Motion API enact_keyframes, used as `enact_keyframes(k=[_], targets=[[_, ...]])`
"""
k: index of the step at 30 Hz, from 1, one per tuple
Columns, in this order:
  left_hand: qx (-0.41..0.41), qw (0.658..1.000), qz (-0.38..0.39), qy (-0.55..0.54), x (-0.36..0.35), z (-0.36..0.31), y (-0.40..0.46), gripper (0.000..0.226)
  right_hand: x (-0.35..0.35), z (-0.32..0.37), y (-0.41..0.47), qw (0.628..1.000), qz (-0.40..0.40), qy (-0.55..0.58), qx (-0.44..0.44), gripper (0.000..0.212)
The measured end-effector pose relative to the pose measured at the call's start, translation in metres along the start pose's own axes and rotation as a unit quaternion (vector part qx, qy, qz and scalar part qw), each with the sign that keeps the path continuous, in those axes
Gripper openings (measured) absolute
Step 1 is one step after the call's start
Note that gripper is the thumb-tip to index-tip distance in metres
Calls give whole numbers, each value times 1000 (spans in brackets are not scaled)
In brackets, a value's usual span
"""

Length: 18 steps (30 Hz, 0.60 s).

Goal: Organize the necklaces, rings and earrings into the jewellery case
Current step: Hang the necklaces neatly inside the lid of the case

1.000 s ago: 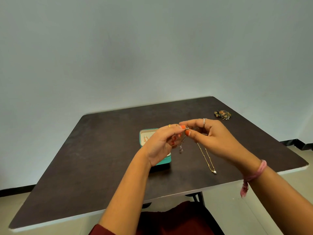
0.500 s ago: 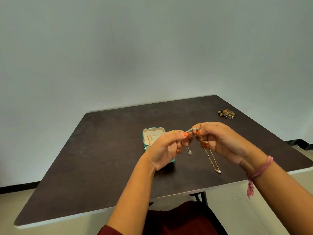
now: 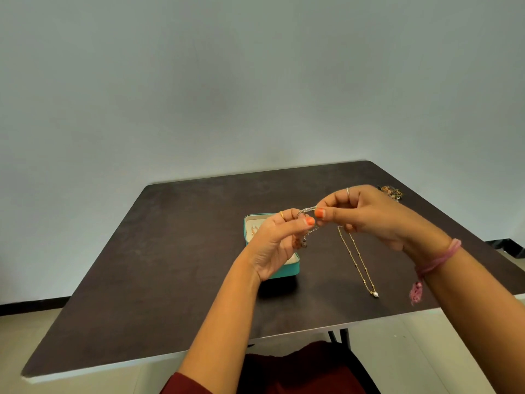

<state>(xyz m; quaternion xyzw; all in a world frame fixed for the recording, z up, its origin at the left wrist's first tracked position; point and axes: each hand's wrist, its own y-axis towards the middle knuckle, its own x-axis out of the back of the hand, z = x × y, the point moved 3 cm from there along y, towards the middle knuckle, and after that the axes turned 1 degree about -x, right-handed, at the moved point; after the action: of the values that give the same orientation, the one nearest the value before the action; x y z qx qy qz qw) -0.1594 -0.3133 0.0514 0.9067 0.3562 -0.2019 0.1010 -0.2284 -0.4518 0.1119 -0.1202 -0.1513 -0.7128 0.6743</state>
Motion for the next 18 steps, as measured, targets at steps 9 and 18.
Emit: enact_keyframes(k=[9,18], targets=[[-102,977,-112,-150,-1,-12,15,24,-15,34,26,925,-207,-265,178,9],[-127,956,-162,-209,1,-25,21,15,-16,54,50,923,-206,-268,186,12]])
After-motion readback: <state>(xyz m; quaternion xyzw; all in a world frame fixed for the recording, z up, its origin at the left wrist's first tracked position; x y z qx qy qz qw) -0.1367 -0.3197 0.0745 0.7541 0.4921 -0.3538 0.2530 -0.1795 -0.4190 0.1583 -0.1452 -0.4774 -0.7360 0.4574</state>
